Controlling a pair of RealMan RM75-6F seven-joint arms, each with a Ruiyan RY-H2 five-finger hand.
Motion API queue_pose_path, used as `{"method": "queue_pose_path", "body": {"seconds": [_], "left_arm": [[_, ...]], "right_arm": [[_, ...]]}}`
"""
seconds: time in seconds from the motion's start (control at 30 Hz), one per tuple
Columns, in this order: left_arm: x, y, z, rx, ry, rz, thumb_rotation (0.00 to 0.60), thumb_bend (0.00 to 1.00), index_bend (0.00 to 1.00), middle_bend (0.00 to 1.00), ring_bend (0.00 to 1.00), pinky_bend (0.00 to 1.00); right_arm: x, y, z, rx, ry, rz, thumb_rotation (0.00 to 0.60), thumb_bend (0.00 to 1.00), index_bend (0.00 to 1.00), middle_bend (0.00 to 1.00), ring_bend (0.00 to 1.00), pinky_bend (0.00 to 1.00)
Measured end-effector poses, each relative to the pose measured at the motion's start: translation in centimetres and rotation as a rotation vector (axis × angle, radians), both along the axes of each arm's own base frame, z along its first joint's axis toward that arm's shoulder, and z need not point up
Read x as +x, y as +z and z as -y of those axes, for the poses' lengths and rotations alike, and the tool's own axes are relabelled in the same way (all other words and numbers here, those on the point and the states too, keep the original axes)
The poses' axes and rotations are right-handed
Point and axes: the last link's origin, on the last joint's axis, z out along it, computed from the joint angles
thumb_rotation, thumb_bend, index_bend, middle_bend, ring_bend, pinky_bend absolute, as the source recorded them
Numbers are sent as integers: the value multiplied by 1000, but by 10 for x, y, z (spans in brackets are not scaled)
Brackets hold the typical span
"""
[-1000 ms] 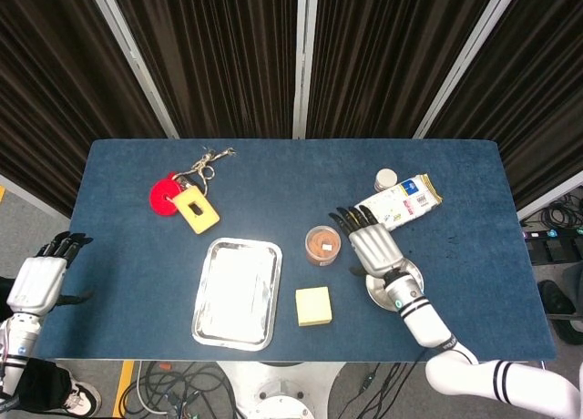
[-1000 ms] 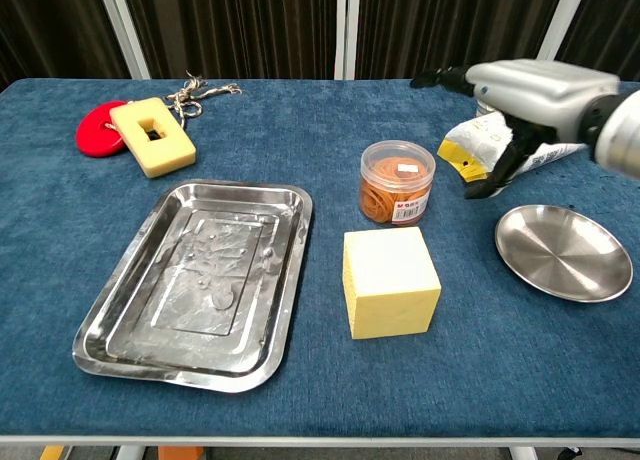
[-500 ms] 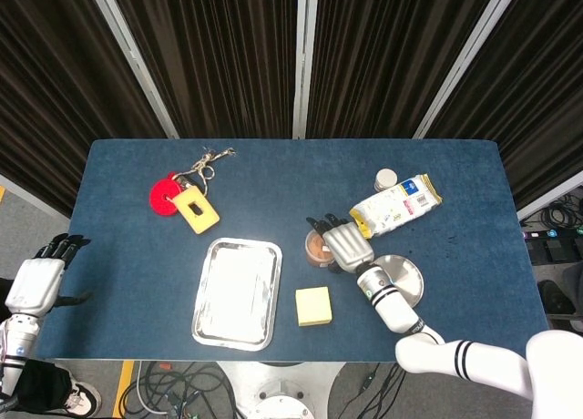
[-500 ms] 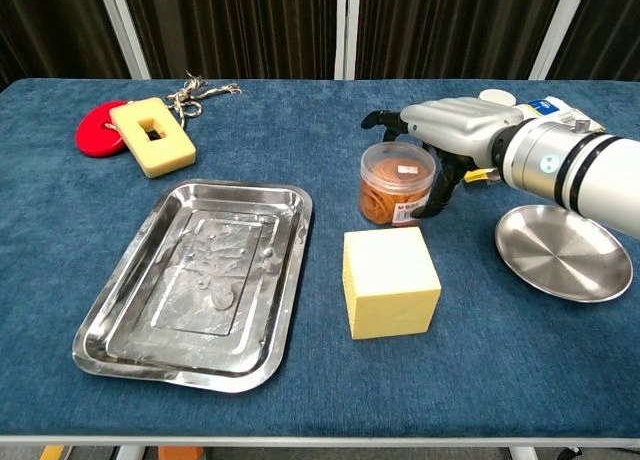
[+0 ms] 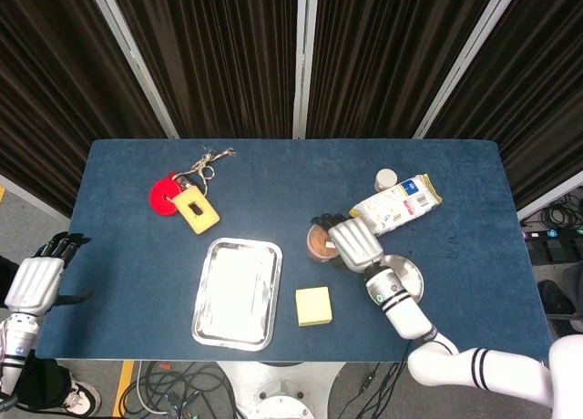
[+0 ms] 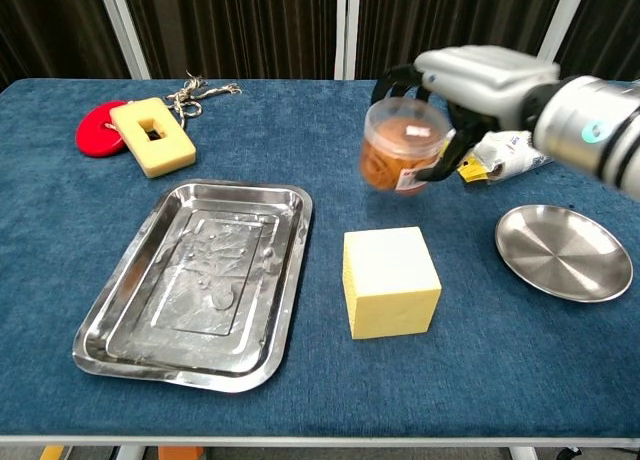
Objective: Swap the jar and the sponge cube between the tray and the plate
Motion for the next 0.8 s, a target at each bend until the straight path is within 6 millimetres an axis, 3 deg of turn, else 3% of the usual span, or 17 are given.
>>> {"method": "queue_pose_path", "body": {"seconds": [0.1, 0.23, 0.33, 0.63, 0.8], "left_arm": [[2, -2, -2, -4, -7, 3, 600, 16, 176, 136, 78, 232], [4, -4, -3, -17, -15, 0, 600, 16, 175, 136, 78, 232], [7, -6, -4, -26, -21, 4, 600, 17, 175, 136, 78, 232], [11, -6, -5, -29, -33, 7, 600, 17, 176, 136, 78, 225], [12, -5, -6, -30, -38, 3, 600, 16, 176, 136, 78, 224]], "right_arm": [[-13, 26, -11, -41, -6, -23, 600, 216, 369, 438, 336, 558], [-47, 57, -33, -75, -69, -80, 600, 215, 370, 438, 336, 558], [-69, 68, -50, -83, -115, -105, 600, 216, 370, 438, 336, 558], [-107, 61, -71, -33, -210, -108, 600, 215, 367, 438, 336, 538], [-117, 52, -73, -8, -231, -112, 600, 201, 328, 387, 304, 471]]}}
